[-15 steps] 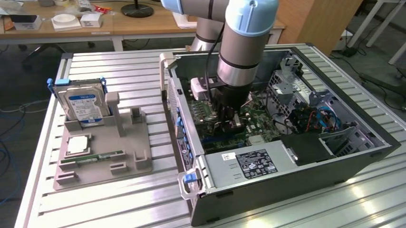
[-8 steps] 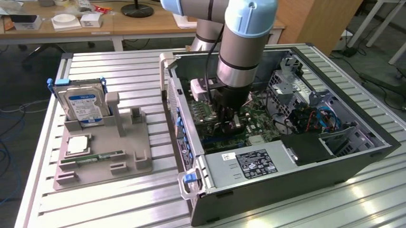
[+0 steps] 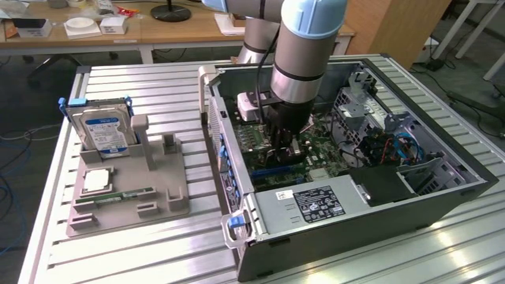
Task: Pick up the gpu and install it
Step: 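Insert the gpu into the slot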
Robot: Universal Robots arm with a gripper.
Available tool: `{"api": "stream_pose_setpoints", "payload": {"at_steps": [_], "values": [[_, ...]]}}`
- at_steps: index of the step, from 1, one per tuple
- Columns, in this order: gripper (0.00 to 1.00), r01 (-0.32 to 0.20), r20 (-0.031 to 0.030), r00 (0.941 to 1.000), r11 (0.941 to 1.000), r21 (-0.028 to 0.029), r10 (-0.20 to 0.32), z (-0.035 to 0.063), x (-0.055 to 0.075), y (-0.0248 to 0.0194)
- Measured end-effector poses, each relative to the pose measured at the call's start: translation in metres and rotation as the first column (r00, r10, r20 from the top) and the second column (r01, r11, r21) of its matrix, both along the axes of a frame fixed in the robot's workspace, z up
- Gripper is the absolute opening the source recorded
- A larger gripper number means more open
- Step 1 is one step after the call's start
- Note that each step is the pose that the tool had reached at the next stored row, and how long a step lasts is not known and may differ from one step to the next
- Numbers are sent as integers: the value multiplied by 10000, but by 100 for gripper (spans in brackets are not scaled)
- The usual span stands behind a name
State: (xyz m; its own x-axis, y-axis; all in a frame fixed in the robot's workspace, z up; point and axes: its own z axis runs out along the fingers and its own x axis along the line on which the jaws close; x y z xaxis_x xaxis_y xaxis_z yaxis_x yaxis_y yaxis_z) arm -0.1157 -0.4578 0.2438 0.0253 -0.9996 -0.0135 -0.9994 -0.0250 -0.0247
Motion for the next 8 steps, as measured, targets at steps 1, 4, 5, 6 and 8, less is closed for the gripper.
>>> {"api": "stream_pose_setpoints", "payload": {"at_steps": [1,4,5,6,8], "values": [[27,0,0,10000,10000,1,0,0,0,0],[27,0,0,10000,10000,0,0,0,0,0],[27,0,0,10000,10000,0,0,0,0,0],[27,0,-1,10000,10000,-1,0,1,0,0],[27,1,-1,10000,10000,-1,-1,0,0,0]]}}
